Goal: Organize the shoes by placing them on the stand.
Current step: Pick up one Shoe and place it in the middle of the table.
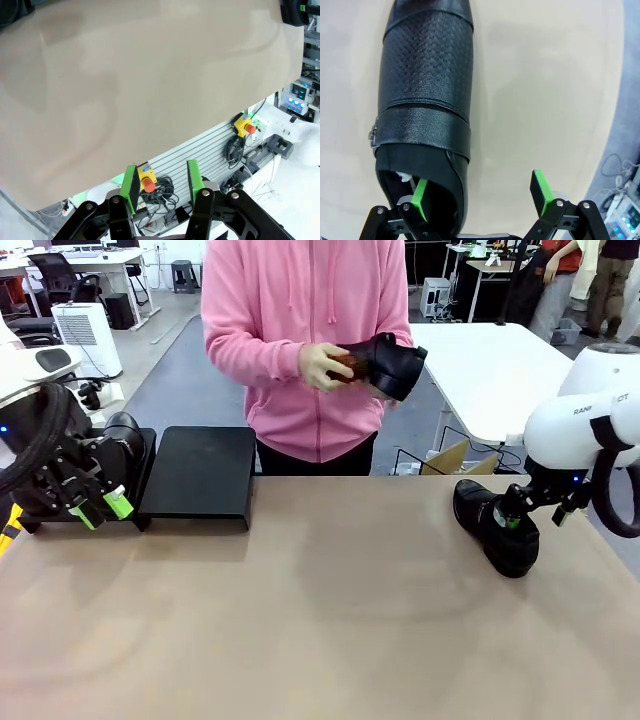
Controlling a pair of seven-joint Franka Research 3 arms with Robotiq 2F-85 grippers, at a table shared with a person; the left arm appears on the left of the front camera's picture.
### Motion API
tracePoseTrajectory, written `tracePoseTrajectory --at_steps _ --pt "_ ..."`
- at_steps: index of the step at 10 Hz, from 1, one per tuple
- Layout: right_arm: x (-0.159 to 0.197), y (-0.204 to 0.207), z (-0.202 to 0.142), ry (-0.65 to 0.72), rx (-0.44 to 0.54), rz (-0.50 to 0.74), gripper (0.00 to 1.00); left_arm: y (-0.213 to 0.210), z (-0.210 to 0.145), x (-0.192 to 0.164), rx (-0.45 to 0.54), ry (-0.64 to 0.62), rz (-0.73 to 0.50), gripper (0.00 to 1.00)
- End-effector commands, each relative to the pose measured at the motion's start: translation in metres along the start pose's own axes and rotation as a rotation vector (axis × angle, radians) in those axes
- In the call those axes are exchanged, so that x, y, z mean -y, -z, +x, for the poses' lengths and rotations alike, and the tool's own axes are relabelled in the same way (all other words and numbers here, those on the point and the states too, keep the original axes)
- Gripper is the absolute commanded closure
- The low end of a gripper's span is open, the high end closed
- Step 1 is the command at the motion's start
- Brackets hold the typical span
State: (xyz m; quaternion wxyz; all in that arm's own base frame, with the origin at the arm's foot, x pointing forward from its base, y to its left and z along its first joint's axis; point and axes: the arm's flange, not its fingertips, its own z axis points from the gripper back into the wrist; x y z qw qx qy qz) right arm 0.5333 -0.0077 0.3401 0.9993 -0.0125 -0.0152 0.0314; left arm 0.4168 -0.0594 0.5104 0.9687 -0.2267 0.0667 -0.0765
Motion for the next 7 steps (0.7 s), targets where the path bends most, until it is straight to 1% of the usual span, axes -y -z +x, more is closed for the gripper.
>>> tracePoseTrajectory --at_steps 1,3,6,7 --pt "0.0067 0.0069 0.0040 0.000 0.007 0.070 0.02 -0.0006 -0.0035 -0.0019 -0.003 0.012 0.004 0.48" --pt "0.0083 0.0082 0.0033 0.006 0.021 0.086 0.40 -0.0006 -0.0035 -0.0019 -0.003 0.012 0.004 0.48" --pt "0.0071 0.0112 0.0061 0.008 0.009 0.107 0.98 -0.0006 -0.0035 -0.0019 -0.003 0.012 0.004 0.48" --pt "0.0062 0.0102 0.0071 0.005 0.012 0.109 1.00 -0.0006 -0.0035 -0.0019 -0.003 0.012 0.004 0.48"
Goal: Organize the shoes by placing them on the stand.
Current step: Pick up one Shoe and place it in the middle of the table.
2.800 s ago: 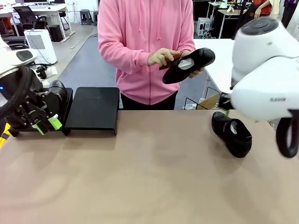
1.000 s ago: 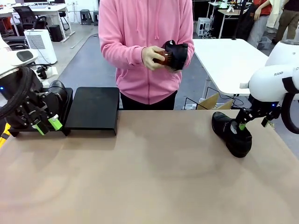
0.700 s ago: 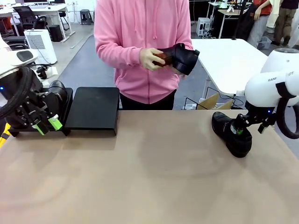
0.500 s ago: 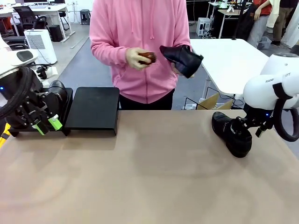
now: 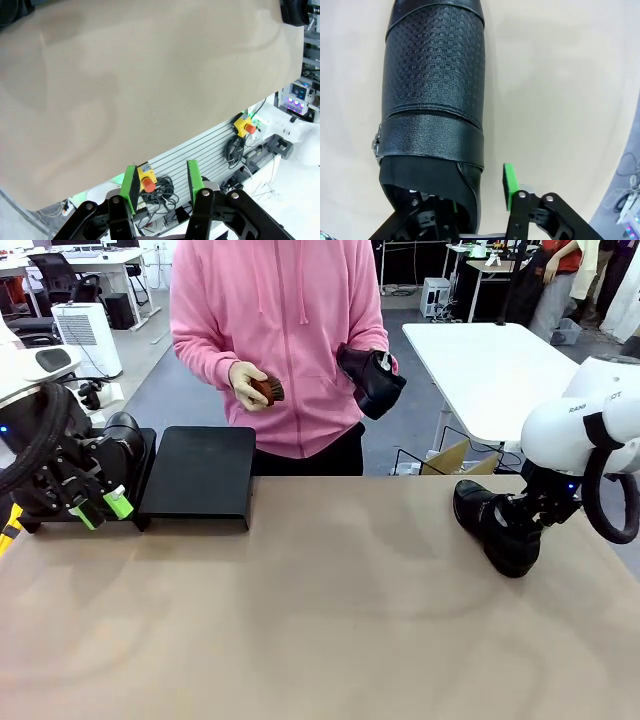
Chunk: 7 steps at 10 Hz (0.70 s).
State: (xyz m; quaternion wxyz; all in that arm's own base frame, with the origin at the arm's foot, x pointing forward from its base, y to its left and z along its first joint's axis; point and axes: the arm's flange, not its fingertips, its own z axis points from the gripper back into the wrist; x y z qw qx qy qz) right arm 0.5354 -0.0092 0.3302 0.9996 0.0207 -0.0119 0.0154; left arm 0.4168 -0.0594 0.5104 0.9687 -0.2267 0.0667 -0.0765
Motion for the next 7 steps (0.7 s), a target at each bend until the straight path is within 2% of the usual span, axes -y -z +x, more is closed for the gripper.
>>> tracePoseTrajectory --at_steps 1,6,7 --pt "0.004 -0.001 0.006 -0.031 0.018 0.045 1.00 -0.001 -0.003 -0.002 -0.003 0.012 0.004 0.48" --pt "-0.004 -0.010 0.005 0.003 0.025 0.070 1.00 -0.001 -0.003 -0.002 -0.003 0.012 0.004 0.48" --pt "-0.015 -0.033 -0.005 0.213 0.009 0.080 1.00 -0.001 -0.003 -0.002 -0.003 0.012 0.004 0.48"
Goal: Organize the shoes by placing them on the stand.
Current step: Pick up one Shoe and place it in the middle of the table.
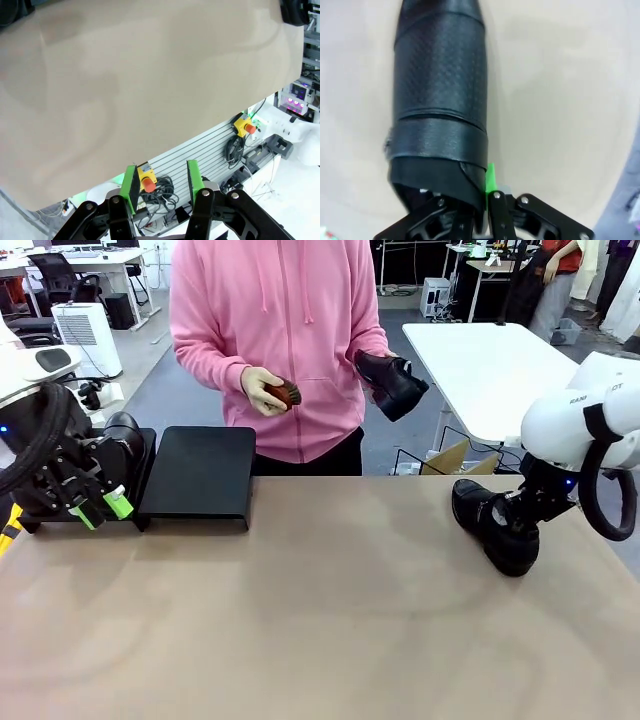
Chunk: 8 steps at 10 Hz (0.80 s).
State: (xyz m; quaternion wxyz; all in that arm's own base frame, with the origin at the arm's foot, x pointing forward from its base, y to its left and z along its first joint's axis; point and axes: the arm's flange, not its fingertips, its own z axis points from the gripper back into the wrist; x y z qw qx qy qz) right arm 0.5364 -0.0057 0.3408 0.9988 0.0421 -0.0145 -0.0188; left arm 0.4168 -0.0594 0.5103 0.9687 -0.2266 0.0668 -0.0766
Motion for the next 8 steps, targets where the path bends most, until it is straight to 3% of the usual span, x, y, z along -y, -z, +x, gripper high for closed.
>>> tracePoseTrajectory --at_steps 1,2,4,8 --pt "-0.017 -0.047 -0.029 0.242 0.016 0.018 1.00 -0.001 -0.003 -0.002 -0.003 0.012 0.004 0.48" --pt "-0.022 -0.074 -0.053 0.326 0.041 0.043 1.00 -0.001 -0.003 -0.002 -0.003 0.012 0.004 0.48" --pt "-0.026 -0.116 -0.100 0.364 0.129 0.071 1.00 -0.001 -0.003 -0.002 -0.003 0.012 0.004 0.48" --pt "-0.057 -0.160 -0.188 0.307 0.124 0.095 1.00 -0.001 -0.003 -0.002 -0.003 0.012 0.004 0.48"
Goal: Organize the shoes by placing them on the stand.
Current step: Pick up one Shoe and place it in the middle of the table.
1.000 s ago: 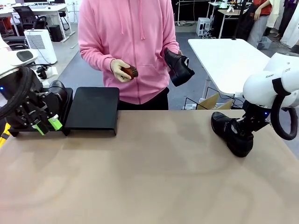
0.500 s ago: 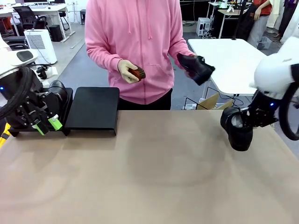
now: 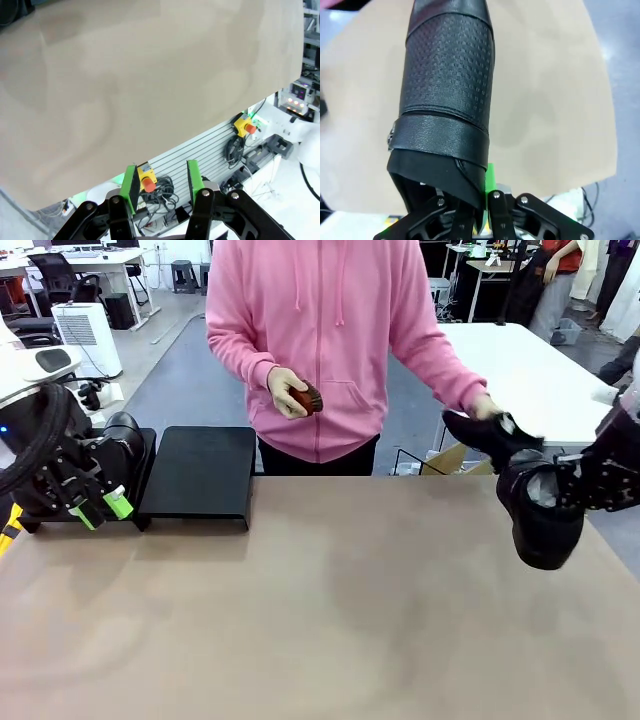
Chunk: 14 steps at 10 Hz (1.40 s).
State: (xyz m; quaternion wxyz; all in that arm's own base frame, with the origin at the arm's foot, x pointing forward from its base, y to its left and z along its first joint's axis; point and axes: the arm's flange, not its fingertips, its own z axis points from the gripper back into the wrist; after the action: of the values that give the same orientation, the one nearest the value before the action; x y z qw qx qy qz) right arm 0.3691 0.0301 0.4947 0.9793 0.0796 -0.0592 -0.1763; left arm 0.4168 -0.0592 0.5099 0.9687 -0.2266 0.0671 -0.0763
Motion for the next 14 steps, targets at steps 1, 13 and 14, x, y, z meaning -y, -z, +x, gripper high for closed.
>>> tracePoseTrajectory --at_steps 1,13,14 --pt "-0.011 -0.010 -0.048 -0.005 0.032 0.013 1.00 -0.001 -0.003 -0.002 -0.003 0.013 0.004 0.48" --pt "-0.220 0.111 -0.144 -0.068 0.007 0.073 1.00 -0.001 -0.003 -0.002 -0.003 0.013 0.004 0.48" --pt "-0.226 0.123 -0.148 -0.098 -0.025 0.069 1.00 -0.001 -0.003 -0.002 -0.003 0.013 0.004 0.48"
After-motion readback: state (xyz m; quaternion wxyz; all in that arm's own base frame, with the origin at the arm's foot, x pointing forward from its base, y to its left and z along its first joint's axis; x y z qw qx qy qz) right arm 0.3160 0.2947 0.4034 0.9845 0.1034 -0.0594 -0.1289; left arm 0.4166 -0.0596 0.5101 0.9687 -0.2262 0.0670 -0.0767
